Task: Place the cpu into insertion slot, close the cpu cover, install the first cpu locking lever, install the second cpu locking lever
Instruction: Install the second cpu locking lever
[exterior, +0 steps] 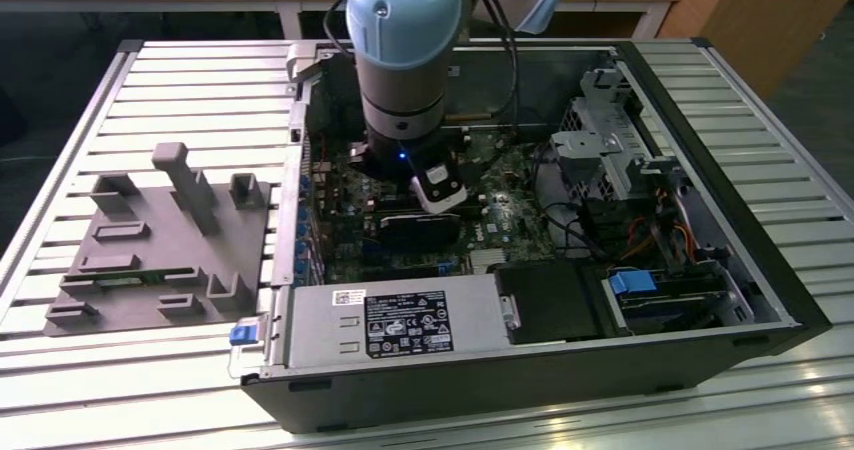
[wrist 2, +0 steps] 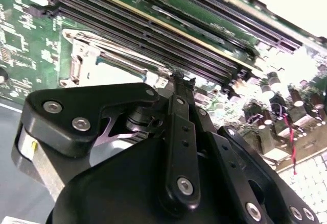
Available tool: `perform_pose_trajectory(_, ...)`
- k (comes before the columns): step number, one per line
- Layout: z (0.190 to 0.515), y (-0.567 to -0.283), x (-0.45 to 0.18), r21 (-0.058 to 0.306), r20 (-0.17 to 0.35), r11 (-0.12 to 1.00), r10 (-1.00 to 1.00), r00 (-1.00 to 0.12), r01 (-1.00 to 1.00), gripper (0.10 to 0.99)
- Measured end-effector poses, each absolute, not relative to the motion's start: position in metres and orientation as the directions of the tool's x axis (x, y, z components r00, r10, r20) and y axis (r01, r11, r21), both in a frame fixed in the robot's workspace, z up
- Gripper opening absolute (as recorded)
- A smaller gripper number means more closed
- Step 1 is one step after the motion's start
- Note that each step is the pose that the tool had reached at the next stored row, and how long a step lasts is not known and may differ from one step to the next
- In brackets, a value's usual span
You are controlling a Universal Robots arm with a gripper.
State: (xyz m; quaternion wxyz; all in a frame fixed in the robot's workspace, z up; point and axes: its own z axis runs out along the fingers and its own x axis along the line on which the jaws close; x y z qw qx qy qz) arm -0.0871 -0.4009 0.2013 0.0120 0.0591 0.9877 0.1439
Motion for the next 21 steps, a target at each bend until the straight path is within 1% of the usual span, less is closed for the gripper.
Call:
perform_pose_trajectory(10,0.203,-0.401,-0.072,0.283,-0.004,0.952,0.120,-0.993,0.114,0.102)
perform_pose_trajectory(17,0.212,-0.401,-0.066,0.283,-0.002,0.952,0.120,-0.993,0.115,0.102)
perform_pose_trajectory(21,0.220,-0.400,-0.066,0.271,-0.003,0.956,0.120,-0.993,0.115,0.102)
